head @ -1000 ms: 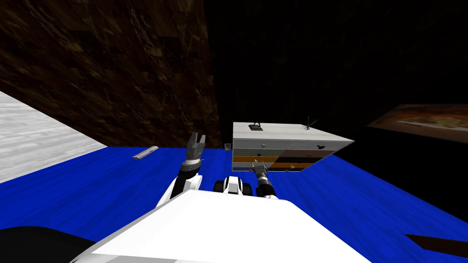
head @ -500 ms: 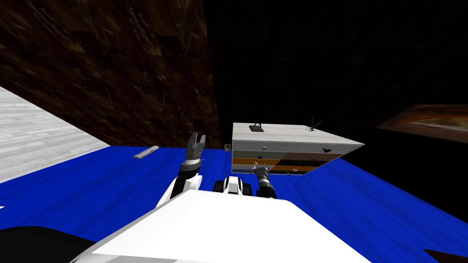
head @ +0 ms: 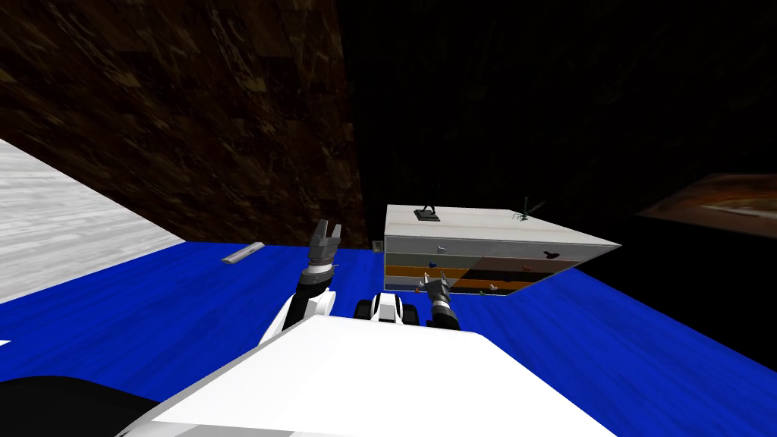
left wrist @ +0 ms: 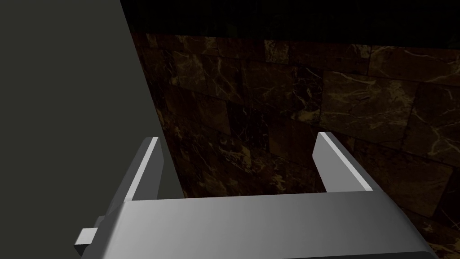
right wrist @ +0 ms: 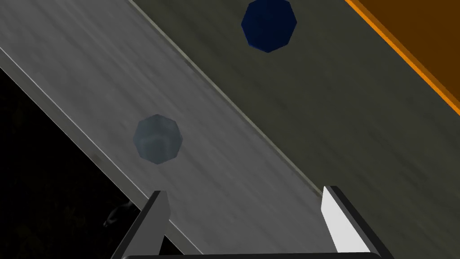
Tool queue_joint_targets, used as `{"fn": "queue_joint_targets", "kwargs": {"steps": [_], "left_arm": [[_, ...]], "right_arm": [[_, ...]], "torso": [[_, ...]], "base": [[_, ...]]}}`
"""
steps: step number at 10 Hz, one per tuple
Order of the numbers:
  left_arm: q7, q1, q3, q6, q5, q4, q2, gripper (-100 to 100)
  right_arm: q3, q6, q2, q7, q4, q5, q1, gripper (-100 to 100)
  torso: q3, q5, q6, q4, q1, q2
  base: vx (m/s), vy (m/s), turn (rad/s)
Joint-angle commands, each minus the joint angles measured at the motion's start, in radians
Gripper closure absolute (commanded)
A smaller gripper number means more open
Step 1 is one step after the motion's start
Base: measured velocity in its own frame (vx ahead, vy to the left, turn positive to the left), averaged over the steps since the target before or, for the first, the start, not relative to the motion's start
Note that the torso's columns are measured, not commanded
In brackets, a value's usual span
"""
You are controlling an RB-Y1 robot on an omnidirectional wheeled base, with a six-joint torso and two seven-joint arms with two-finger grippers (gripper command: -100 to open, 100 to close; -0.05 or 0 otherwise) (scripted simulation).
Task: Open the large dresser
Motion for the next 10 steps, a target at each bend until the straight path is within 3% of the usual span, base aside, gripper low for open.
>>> {"fn": "queue_joint_targets", "kwargs": {"steps": [1,2,3,4,7,9,10], "left_arm": [[0.000,0.000,0.000,0.000,0.000,0.000,0.000,0],[0.000,0.000,0.000,0.000,0.000,0.000,0.000,0],[0.000,0.000,0.000,0.000,0.000,0.000,0.000,0],[0.000,0.000,0.000,0.000,0.000,0.000,0.000,0],[0.000,0.000,0.000,0.000,0.000,0.000,0.000,0],[0.000,0.000,0.000,0.000,0.000,0.000,0.000,0],[0.000,0.000,0.000,0.000,0.000,0.000,0.000,0]], "right_arm": [[0.012,0.049,-0.017,0.006,0.024,0.073,-0.001,-100],[0.022,0.089,-0.031,0.009,0.046,0.107,-0.004,-100],[0.022,0.089,-0.031,0.009,0.046,0.127,-0.004,-100],[0.031,0.127,-0.045,0.010,0.068,0.162,-0.007,-100],[0.039,0.163,-0.058,0.012,0.088,0.227,-0.010,-100],[0.053,0.228,-0.083,0.014,0.125,0.295,-0.015,-100],[0.053,0.230,-0.083,0.014,0.125,0.314,-0.015,-100]], "torso": [[0.000,0.000,0.000,0.000,0.001,0.000],[0.001,0.000,0.000,0.001,0.001,0.002],[0.001,0.000,0.000,0.001,0.000,0.002],[0.002,0.000,0.000,0.001,0.000,0.003],[0.001,0.000,0.000,0.000,0.001,0.001],[0.001,0.000,0.000,0.001,0.000,0.001],[0.000,0.000,0.000,0.000,0.000,0.000]], "base": [[0.073,-0.020,0.013],[0.078,-0.037,0.022],[0.066,-0.035,0.016],[0.067,-0.027,0.015],[0.070,-0.021,0.013],[0.090,-0.030,0.016],[0.085,-0.023,0.007]]}}
